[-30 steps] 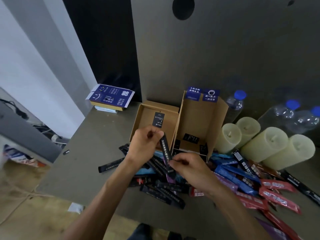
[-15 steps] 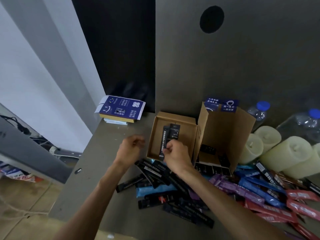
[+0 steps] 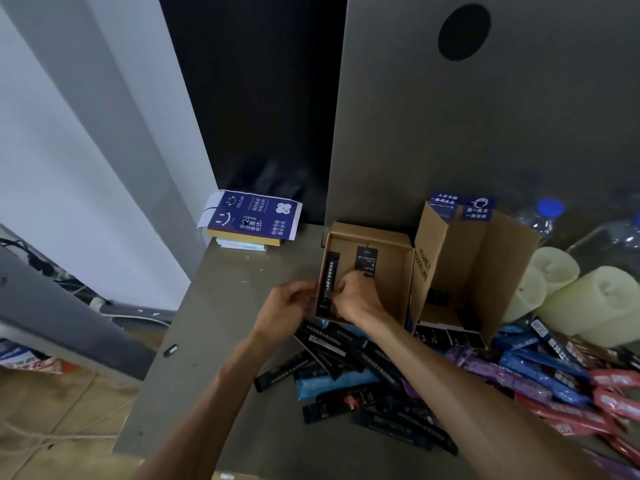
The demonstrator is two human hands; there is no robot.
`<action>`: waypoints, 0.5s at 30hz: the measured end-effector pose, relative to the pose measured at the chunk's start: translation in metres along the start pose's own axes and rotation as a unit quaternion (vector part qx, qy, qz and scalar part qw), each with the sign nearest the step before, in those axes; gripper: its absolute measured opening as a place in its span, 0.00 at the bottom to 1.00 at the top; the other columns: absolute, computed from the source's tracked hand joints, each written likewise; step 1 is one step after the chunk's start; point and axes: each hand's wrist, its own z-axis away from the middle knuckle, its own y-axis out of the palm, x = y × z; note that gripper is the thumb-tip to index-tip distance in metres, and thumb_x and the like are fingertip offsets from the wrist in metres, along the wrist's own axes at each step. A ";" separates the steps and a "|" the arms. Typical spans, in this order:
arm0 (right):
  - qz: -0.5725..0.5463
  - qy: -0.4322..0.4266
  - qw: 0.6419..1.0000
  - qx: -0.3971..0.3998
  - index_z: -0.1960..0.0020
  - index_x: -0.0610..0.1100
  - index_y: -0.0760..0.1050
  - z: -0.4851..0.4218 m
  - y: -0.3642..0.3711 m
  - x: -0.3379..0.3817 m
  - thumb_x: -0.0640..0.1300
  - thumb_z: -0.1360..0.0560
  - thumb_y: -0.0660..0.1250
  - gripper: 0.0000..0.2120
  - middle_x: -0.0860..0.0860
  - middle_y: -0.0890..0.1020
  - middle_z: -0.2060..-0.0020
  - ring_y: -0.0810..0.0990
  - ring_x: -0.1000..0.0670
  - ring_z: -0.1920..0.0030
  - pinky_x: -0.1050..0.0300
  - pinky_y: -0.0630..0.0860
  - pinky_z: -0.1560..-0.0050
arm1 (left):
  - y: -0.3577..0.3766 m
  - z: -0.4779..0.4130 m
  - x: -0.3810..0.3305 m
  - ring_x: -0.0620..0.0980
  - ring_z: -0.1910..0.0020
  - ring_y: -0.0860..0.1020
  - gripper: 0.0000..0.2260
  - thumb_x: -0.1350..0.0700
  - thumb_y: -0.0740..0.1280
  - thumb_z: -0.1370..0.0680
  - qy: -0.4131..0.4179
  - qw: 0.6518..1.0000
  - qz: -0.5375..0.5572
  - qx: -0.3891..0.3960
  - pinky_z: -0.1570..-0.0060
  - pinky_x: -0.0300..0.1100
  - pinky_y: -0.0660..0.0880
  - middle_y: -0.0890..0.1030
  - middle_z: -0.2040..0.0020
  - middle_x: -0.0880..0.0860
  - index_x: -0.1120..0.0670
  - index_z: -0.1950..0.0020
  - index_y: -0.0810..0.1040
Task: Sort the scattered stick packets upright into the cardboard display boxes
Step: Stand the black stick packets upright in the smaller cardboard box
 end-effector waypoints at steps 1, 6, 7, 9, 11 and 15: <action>0.002 -0.002 1.000 0.000 0.53 0.41 0.81 0.000 0.000 0.000 0.38 0.24 0.70 0.01 0.47 0.84 0.58 0.84 0.50 0.58 0.60 0.81 0.58 | 0.000 0.000 0.001 0.51 0.49 0.84 0.19 0.72 0.61 0.22 0.001 1.000 -0.001 0.002 0.43 0.50 0.80 0.86 0.51 0.51 0.51 0.49 0.84; 0.008 -0.015 1.000 -0.014 0.52 0.43 0.80 -0.003 0.004 -0.002 0.41 0.24 0.71 0.02 0.50 0.82 0.58 0.80 0.54 0.61 0.66 0.73 0.66 | -0.003 0.001 0.005 0.49 0.51 0.84 0.19 0.71 0.61 0.23 0.015 0.999 -0.033 0.007 0.43 0.53 0.80 0.86 0.52 0.49 0.52 0.46 0.84; 0.007 -0.017 1.000 -0.014 0.52 0.43 0.80 -0.004 0.004 -0.003 0.41 0.24 0.71 0.02 0.50 0.82 0.57 0.81 0.54 0.60 0.66 0.74 0.65 | -0.003 0.002 0.004 0.49 0.51 0.84 0.18 0.71 0.61 0.23 0.014 0.999 -0.038 0.008 0.43 0.53 0.80 0.86 0.52 0.49 0.52 0.46 0.84; 0.005 -0.032 0.999 -0.016 0.53 0.44 0.79 0.000 0.001 -0.004 0.41 0.23 0.70 0.01 0.50 0.82 0.56 0.80 0.55 0.59 0.65 0.75 0.63 | -0.002 0.005 0.003 0.47 0.51 0.83 0.17 0.69 0.61 0.22 0.011 0.998 -0.055 0.004 0.44 0.51 0.80 0.86 0.52 0.48 0.52 0.45 0.84; -0.019 -0.050 0.998 -0.017 0.54 0.46 0.78 0.011 -0.008 -0.007 0.42 0.22 0.69 0.02 0.50 0.82 0.56 0.81 0.55 0.58 0.63 0.79 0.59 | -0.002 0.014 0.001 0.45 0.51 0.82 0.14 0.66 0.63 0.22 -0.001 0.994 -0.103 -0.032 0.46 0.45 0.80 0.85 0.53 0.47 0.50 0.46 0.82; -0.093 -0.073 0.993 -0.002 0.52 0.46 0.78 0.061 -0.037 -0.028 0.41 0.20 0.67 0.03 0.51 0.82 0.59 0.82 0.59 0.68 0.68 0.77 0.66 | 0.001 0.045 -0.003 0.43 0.58 0.81 0.06 0.59 0.66 0.22 0.006 0.973 -0.204 -0.106 0.61 0.35 0.76 0.82 0.59 0.45 0.50 0.53 0.79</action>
